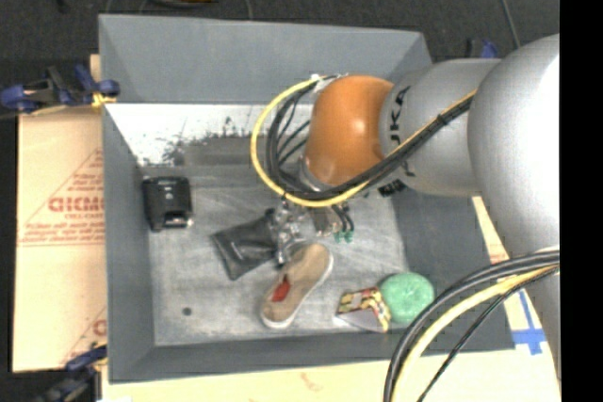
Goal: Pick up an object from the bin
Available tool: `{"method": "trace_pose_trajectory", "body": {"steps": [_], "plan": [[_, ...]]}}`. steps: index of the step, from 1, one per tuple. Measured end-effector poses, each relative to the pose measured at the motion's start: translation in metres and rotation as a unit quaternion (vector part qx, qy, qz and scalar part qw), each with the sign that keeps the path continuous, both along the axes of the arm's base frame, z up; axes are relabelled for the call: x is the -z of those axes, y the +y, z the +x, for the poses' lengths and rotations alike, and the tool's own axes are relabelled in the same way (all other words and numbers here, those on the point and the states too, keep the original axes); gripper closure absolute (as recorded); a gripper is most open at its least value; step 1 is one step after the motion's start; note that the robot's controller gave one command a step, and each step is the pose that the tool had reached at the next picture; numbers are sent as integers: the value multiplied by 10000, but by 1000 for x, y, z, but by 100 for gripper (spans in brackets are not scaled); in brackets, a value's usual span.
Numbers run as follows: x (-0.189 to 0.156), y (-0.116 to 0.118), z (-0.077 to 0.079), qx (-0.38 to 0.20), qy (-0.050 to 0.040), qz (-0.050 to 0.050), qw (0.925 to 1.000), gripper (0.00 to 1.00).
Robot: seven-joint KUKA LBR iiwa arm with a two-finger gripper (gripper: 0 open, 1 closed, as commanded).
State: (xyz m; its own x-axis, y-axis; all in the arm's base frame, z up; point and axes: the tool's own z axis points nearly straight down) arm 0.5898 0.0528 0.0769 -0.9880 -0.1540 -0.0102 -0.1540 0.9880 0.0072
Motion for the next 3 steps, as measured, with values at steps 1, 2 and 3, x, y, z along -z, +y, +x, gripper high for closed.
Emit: {"method": "trace_pose_trajectory", "body": {"steps": [1,2,3], "plan": [[-1,0,-1,-1,2,-1,10000,100],[-29,-11,-20,255,-16,-33,9997,100],[-65,13,3,207,51,-47,9998,100]]}}
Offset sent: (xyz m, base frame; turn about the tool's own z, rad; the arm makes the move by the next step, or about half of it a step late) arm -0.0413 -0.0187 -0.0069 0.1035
